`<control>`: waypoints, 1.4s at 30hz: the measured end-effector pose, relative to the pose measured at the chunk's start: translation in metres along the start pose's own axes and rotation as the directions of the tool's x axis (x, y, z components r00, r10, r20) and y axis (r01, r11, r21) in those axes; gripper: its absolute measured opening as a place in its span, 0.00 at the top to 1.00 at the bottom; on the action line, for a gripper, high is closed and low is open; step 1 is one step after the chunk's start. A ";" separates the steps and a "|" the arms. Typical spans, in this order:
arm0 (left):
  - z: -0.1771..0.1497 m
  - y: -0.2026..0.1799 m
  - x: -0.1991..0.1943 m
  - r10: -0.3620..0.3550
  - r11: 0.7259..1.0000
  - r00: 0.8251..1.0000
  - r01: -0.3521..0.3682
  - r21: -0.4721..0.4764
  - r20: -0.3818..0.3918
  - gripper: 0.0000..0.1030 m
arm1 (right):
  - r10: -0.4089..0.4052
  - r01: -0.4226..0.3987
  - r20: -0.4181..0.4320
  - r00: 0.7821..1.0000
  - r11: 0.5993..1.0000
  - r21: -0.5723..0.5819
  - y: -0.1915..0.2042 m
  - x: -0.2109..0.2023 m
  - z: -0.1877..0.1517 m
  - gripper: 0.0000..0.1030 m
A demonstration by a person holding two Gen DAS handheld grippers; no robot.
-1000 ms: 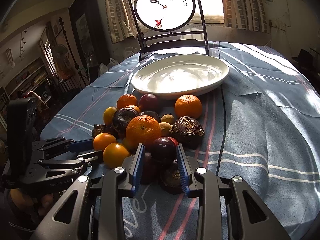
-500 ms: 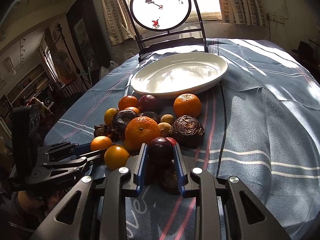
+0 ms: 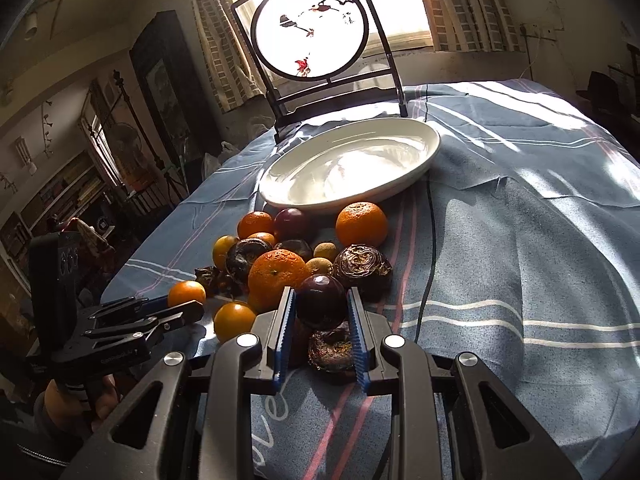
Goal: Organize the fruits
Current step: 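Grasp a small orange fruit with the left tool while the right tool grasps a dark cherry, then carry both fruits onto the white plate and open both tools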
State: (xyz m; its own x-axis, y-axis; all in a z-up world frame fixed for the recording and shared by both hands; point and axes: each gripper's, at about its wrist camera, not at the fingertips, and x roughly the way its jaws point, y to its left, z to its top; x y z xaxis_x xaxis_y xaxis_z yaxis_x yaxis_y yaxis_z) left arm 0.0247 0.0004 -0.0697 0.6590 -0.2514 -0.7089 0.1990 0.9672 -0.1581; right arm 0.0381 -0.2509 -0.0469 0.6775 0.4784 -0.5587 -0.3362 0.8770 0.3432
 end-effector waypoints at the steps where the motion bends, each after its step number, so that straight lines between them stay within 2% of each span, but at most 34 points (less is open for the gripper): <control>1: 0.001 0.000 -0.002 -0.001 1.000 1.000 0.001 0.000 0.006 0.66 | 0.004 -0.004 0.008 1.000 1.000 0.008 -0.002 -0.003 0.002 0.75; 11: 0.005 0.000 -0.015 -0.004 1.000 0.999 0.004 0.002 0.037 0.66 | 0.066 -0.072 0.056 0.996 0.991 0.111 -0.028 -0.022 0.008 0.74; 17: 0.024 -0.002 -0.021 0.006 1.000 0.998 -0.008 0.027 0.067 0.66 | 0.083 -0.095 0.089 0.992 0.987 0.129 -0.038 -0.027 0.025 0.73; 21: 0.033 0.000 -0.014 -0.007 1.000 0.999 0.006 0.015 0.050 0.66 | 0.032 -0.033 0.014 0.999 0.992 0.124 -0.047 -0.010 0.026 0.72; 24: 0.028 -0.001 -0.010 -0.003 1.000 0.999 0.002 0.023 0.047 0.66 | -0.081 0.081 -0.009 0.997 0.995 0.050 -0.045 -0.002 0.016 0.51; 25: 0.026 -0.001 -0.007 -0.005 1.000 0.999 0.004 0.023 0.039 0.66 | -0.093 0.094 -0.027 0.995 0.995 0.030 -0.045 0.003 0.014 0.50; 27: 0.022 0.001 -0.002 -0.013 1.000 1.000 0.013 0.014 0.020 0.66 | -0.090 0.091 -0.062 0.994 0.996 0.009 -0.045 0.014 0.013 0.50; 31: 0.018 0.004 0.002 -0.021 1.000 1.000 0.021 -0.003 0.006 0.66 | -0.134 0.130 -0.110 0.985 0.991 -0.044 -0.041 0.036 0.017 0.50; 33: 0.017 0.004 0.001 -0.018 1.000 1.000 0.018 -0.001 0.009 0.66 | -0.094 0.092 -0.158 0.983 0.996 -0.023 -0.043 0.046 0.020 0.52; 39: 0.017 0.004 -0.001 -0.024 1.000 1.000 0.024 -0.004 0.010 0.66 | -0.056 0.057 -0.202 0.978 0.998 -0.004 -0.044 0.056 0.029 0.58; 41: 0.017 0.003 -0.002 -0.027 1.000 1.000 0.027 -0.002 0.013 0.66 | -0.036 0.044 -0.216 0.976 0.998 0.033 -0.052 0.057 0.029 0.64; 42: 0.017 0.002 -0.003 -0.027 1.000 1.000 0.027 0.001 0.015 0.66 | -0.031 0.042 -0.223 0.974 0.998 0.045 -0.056 0.056 0.028 0.75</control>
State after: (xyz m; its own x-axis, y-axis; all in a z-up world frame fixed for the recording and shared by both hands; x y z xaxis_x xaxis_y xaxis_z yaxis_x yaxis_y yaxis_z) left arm 0.0355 0.0028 -0.0563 0.6637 -0.2783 -0.6943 0.2176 0.9599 -0.1768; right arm 0.1137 -0.2747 -0.0767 0.5247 0.4489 -0.7233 -0.2779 0.8935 0.3528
